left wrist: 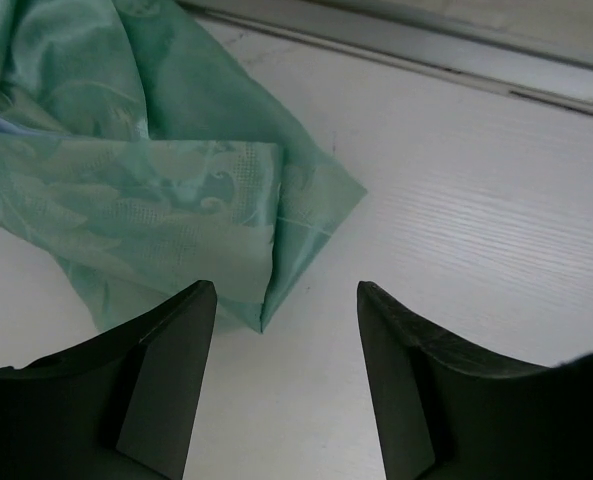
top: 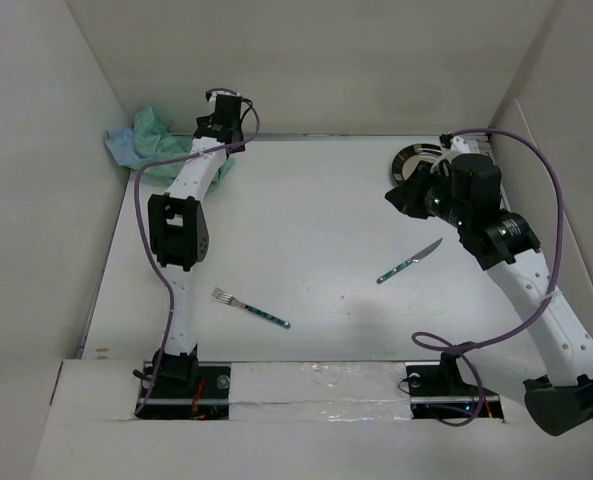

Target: Set the dinner table for one person

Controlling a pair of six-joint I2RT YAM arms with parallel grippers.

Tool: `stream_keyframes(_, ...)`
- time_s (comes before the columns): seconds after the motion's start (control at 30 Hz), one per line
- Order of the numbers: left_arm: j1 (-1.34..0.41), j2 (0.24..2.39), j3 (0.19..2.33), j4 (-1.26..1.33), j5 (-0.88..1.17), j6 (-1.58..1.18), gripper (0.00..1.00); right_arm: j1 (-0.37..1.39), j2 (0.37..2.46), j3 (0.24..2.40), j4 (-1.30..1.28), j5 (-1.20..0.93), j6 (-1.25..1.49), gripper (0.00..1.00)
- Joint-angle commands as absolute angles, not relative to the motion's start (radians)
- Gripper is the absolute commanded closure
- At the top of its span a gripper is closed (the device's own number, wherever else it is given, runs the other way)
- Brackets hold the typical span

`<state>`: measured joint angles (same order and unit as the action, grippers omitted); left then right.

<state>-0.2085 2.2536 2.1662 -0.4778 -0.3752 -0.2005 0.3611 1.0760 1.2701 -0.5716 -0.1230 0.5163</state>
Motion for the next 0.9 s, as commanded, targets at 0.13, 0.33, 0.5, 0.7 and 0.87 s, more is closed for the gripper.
stream_keyframes(0.13, -0.178, 2.368, 2.275, -0.436, -0.474, -0.222, 0.46, 0.356, 1.108, 1.236, -0.549, -0.206, 0.489, 0.8)
stream_keyframes(0.33, -0.158, 2.44, 2.286, -0.416, -0.463, -0.232, 0.51, 0.356, 1.13, 1.218, -0.563, -0.213, 0.491, 0.8)
stream_keyframes(0.5, -0.149, 2.482, 2.286, -0.408, -0.449, -0.222, 0.56, 0.356, 1.146, 1.226, -0.568, -0.213, 0.492, 0.8)
stream_keyframes(0.7, -0.149, 2.528, 2.296, -0.4, -0.428, -0.215, 0.62, 0.356, 1.177, 1.241, -0.574, -0.222, 0.491, 0.81)
stream_keyframes(0.87, -0.14, 2.531, 2.303, -0.406, -0.416, -0.216, 0.8, 0.365, 1.189, 1.239, -0.577, -0.212, 0.494, 0.82)
